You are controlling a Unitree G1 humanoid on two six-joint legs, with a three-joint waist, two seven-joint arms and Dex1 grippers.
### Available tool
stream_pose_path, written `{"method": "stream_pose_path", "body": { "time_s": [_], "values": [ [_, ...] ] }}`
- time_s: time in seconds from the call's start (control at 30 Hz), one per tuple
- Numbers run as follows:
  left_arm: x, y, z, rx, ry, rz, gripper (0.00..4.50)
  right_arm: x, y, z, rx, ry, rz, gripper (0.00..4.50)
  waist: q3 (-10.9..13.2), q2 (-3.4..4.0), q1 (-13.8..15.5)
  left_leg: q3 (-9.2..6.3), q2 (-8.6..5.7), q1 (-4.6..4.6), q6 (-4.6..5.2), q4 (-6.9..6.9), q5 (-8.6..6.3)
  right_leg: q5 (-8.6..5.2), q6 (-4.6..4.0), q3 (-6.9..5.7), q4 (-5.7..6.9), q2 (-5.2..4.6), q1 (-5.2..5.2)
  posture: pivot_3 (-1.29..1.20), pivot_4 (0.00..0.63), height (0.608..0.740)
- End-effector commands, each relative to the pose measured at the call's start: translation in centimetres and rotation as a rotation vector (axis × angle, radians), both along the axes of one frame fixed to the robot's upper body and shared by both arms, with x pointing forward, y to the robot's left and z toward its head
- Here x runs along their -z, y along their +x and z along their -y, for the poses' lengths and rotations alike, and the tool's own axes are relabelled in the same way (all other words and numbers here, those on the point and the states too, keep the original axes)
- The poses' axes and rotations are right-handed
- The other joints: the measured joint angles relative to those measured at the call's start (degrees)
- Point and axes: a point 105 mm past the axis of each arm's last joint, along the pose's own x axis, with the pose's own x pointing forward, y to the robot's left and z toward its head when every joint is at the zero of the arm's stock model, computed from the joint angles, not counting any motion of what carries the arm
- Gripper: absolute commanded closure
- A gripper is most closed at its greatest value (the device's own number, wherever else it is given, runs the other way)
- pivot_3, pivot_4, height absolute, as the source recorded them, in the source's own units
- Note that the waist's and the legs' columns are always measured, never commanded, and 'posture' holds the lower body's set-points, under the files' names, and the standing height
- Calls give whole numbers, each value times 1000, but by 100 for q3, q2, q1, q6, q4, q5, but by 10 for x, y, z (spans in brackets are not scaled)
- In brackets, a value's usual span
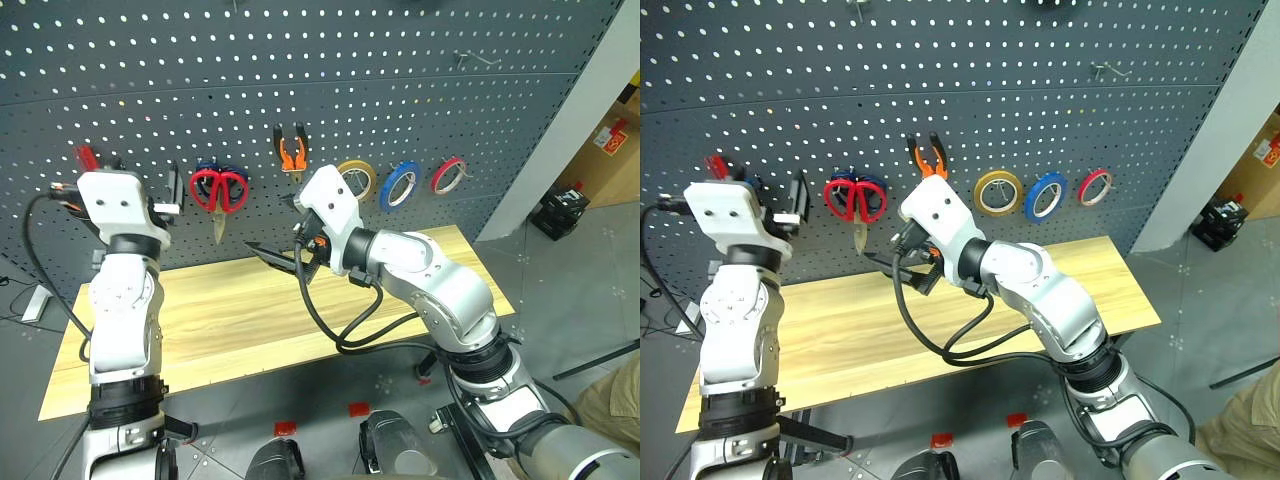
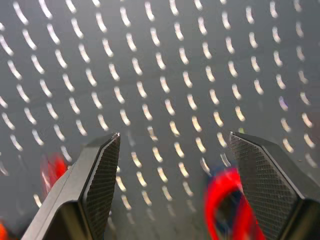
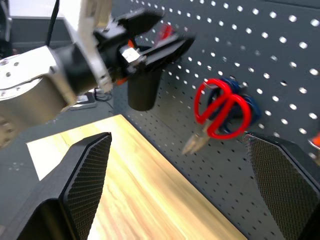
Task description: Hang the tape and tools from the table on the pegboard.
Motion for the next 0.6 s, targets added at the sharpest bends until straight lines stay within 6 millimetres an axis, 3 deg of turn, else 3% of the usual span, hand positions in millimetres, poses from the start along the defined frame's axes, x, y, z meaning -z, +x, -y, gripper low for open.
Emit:
{"method": "stream_pose_path", "body": {
  "time_s": [0.03, 0.2, 0.47, 0.6],
  "values": [
    [26, -8, -13, -69, -87, -119, 811, 4, 11, 18, 96, 16, 30, 0, -1, 2, 10, -1, 0, 2, 0, 0, 0, 0, 0, -1, 0, 0, 3, -262, 66, 740],
    [55, -27, -24, -157, -69, -229, 811, 46, 34, 59, 324, 12, 10, 0, -24, -4, 144, -12, -1, 15, 1, 5, 0, 0, 0, -10, -8, 1, 31, -239, 51, 740],
    [77, -39, -33, -171, -138, -269, 811, 96, 71, 119, 610, 227, -147, 0, -148, 18, 415, -17, -1, 35, -20, 4, -11, 2, -5, -17, -12, 1, 54, -193, 7, 740],
    [89, -43, -40, -194, -156, -287, 811, 125, 85, 154, 733, 183, -157, 0, -245, 20, 521, -19, -3, 54, -30, 2, -19, 2, -5, -18, -21, 0, 74, -171, 0, 740]
  ]
}}
